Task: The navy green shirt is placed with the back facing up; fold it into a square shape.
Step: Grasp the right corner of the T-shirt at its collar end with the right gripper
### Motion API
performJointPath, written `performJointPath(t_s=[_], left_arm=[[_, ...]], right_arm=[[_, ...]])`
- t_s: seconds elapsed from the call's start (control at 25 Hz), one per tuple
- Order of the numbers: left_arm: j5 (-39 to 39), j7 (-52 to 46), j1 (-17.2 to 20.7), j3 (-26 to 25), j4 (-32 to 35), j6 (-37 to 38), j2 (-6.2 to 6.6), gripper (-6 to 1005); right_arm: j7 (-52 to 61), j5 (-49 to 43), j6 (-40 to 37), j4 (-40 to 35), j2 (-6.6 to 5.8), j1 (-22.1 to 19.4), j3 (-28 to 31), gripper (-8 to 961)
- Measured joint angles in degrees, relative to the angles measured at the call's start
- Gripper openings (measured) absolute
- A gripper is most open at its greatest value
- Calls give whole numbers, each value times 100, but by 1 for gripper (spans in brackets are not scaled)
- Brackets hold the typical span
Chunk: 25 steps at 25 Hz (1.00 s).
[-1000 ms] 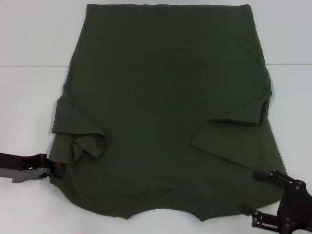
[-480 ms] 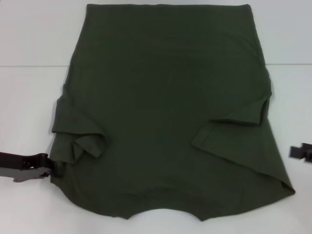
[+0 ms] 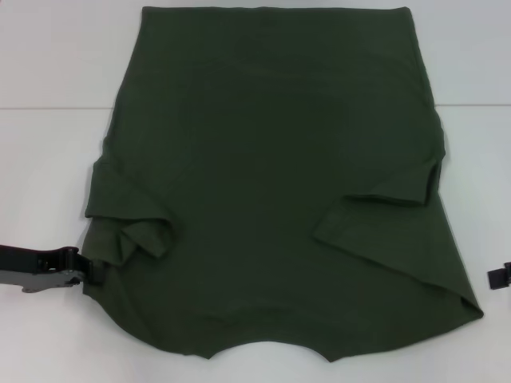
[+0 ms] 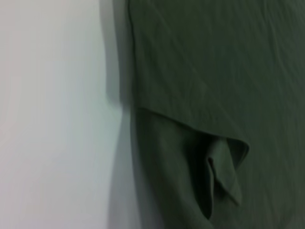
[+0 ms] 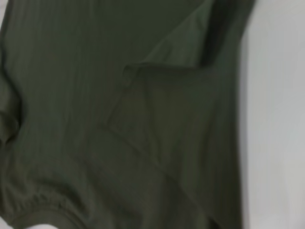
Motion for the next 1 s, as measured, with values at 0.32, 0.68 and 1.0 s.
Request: performJointPath(t_s=[0.32,0.68,1.0], left_arm=[[-5,38,6,-7,-3,-19,0,32],[-4,42,3,-7,-6,-26,-15,32],[-3,43,16,-6,-6,-16,-21,32]], right_arm=[[56,-284,123,220,111,284,-153,905],[50,-291,355,428,147,293,-467,894],[17,-295,457,500,221,315,-594,884]])
